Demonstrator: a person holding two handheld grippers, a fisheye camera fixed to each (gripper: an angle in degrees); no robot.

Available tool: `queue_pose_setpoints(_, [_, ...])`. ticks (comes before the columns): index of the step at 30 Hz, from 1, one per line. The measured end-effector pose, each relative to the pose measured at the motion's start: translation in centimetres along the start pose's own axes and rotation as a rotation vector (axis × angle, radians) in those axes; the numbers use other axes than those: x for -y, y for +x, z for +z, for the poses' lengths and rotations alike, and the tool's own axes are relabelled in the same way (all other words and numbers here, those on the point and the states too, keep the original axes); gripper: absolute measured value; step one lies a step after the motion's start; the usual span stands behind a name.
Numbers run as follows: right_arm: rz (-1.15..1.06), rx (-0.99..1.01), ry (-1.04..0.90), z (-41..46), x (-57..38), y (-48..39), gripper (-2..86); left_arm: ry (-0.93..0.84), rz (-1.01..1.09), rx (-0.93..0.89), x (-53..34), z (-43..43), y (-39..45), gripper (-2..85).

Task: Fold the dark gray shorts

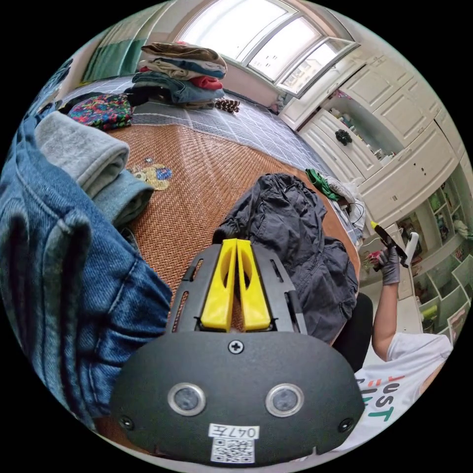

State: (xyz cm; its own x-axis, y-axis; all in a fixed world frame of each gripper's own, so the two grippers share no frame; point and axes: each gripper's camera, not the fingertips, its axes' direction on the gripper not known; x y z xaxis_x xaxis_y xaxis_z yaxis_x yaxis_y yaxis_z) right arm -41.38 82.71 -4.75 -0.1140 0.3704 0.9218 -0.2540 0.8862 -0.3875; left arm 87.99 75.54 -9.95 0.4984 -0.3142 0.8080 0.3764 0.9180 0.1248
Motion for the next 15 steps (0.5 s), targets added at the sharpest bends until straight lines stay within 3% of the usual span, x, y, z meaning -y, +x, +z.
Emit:
queue_pose_setpoints(5, [-0.070, 0.059, -0.303, 18.5, 3.5, -6.1, 5.8, 0.159, -0.024, -0.036, -1.6, -3.6, -1.8, -0.8])
queue_pose_setpoints(8, [-0.094, 0.134, -0.353, 23.3, 2.4, -8.8, 4.3, 0.220, -0.040, -0.063, -2.3, -5.1, -2.8, -0.5])
queue_pose_setpoints(11, [-0.131, 0.182, -0.310, 24.1, 1.3, -10.6, 0.7, 0.174, -0.019, 0.034, -1.6, -3.7, -2.3, 1.2])
queue_pose_setpoints(13, [-0.137, 0.200, -0.305, 24.4, 0.6, -11.4, 0.1, 0.075, -0.007, 0.051, -0.1, -1.0, -1.5, 12.2])
queue_pose_setpoints(15, [-0.142, 0.199, -0.297, 24.5, 0.2, -12.1, -0.2, -0.005, 0.019, 0.048, 0.7, 2.1, 0.1, 13.1])
